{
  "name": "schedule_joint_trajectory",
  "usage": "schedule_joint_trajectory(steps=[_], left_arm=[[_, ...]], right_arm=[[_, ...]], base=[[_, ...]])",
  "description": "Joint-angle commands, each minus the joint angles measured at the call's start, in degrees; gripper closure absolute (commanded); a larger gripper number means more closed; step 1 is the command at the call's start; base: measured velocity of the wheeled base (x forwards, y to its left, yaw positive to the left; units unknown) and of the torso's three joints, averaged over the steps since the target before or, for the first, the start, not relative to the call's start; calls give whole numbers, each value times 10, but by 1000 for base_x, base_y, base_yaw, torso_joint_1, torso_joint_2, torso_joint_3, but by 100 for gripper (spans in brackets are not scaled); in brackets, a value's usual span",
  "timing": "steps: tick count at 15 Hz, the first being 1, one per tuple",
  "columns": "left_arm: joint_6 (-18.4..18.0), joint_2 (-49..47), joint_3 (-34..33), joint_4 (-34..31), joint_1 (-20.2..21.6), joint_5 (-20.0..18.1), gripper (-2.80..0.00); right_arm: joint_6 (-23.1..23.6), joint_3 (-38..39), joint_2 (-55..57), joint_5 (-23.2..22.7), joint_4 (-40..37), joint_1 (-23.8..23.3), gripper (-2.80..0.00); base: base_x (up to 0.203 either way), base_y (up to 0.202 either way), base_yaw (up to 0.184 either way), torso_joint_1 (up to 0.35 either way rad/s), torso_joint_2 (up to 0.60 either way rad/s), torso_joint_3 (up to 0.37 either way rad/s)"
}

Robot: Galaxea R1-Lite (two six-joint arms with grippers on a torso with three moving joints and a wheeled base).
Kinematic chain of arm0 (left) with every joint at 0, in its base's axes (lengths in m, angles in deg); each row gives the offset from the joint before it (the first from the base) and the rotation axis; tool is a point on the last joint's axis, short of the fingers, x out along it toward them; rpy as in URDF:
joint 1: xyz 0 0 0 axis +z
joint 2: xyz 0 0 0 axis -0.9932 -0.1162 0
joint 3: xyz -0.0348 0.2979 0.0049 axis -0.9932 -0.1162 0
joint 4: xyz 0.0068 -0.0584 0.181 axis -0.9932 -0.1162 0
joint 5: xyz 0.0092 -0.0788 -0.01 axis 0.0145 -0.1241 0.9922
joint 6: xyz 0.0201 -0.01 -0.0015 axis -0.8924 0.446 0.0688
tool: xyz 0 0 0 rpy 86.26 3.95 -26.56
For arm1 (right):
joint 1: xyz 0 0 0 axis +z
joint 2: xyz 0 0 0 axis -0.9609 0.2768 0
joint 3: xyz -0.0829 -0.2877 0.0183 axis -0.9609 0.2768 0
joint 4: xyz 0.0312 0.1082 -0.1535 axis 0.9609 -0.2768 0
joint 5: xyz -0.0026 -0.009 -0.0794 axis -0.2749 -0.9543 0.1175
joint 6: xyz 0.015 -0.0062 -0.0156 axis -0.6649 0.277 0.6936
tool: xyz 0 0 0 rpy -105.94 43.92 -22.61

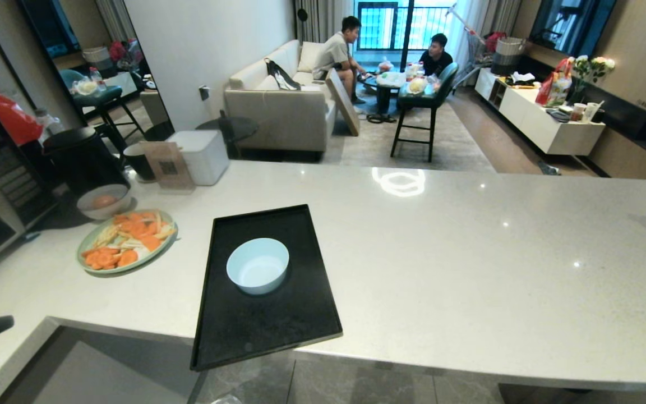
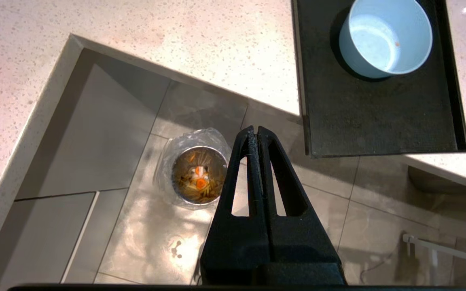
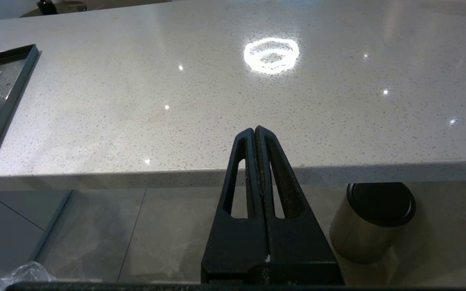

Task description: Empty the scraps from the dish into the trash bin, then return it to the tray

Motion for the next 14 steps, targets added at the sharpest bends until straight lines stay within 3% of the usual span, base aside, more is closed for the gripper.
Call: schedule_joint_trajectory(steps=[1,11,12,14], left_arm=[[0,55,-32,-1,1,-11,0],[4,218,-146,9,-9,-30,0],[11,236,-172,32,-24,-30,0],[25,260,-254,153,-69,-28,0]], right_arm=[[-1,0,0,0,0,0,0],[-1,0,0,0,0,0,0],[-1,0,1,0,0,0,0],[-1,0,0,0,0,0,0]], base=[[0,0,0,0,0,0],[0,0,0,0,0,0],[0,0,0,0,0,0],[0,0,0,0,0,0]])
